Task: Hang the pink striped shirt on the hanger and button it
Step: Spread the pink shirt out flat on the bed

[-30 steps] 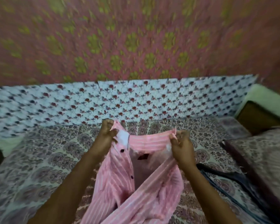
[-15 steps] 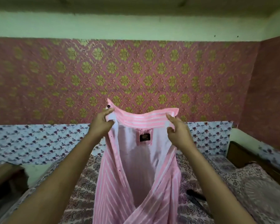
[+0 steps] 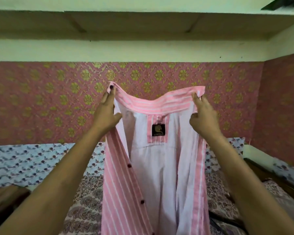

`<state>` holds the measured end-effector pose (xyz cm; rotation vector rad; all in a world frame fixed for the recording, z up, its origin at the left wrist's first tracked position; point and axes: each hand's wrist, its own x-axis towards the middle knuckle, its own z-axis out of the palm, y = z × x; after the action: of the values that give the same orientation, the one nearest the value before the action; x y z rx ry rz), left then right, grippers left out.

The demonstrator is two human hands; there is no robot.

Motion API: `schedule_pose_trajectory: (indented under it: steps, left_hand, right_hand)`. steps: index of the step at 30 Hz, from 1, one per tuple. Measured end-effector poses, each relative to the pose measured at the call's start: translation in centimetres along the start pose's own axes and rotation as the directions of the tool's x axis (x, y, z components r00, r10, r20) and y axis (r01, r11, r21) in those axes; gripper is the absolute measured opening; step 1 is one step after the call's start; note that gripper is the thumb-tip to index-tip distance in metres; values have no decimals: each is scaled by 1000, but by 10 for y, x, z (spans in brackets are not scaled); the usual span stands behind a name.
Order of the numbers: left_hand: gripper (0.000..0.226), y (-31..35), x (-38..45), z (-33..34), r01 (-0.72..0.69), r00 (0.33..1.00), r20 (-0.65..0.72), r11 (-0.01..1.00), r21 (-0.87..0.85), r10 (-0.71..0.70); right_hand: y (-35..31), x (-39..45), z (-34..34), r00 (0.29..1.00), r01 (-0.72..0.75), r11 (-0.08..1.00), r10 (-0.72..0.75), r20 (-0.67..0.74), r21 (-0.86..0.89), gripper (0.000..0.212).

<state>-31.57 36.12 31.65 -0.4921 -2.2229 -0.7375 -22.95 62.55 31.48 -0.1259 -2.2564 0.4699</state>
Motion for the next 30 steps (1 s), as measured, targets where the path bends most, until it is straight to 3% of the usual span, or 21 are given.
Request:
schedule_pose_trajectory:
  steps: [5, 9, 14, 18, 25, 30]
  left_hand:
    - [88, -19, 20, 2, -28, 999, 38, 996, -86, 32]
    - [87, -36, 23, 52, -40, 985, 161, 989, -146, 63]
    - [91, -88, -15, 170, 43, 911, 413, 994, -102, 3]
    - [90, -141, -64, 281, 173, 808, 577, 984, -40, -118]
    - [90, -227, -108, 471, 320, 710, 660, 947, 6, -244]
    - [90, -264, -103, 582, 319, 707, 654, 947, 48, -271]
  right_hand:
    - [-8, 18, 20, 997, 48, 998, -51, -61, -46, 73]
    - [-4, 24, 80, 989, 60, 986, -38, 141, -154, 74]
    - [54, -8, 202, 916, -28, 986, 92, 391, -166, 74]
    - [108, -47, 305, 804, -116, 974, 207, 557, -195, 76]
    - [198, -70, 482, 695, -297, 943, 323, 642, -152, 78]
    - [248, -64, 589, 707, -307, 946, 299, 641, -104, 87]
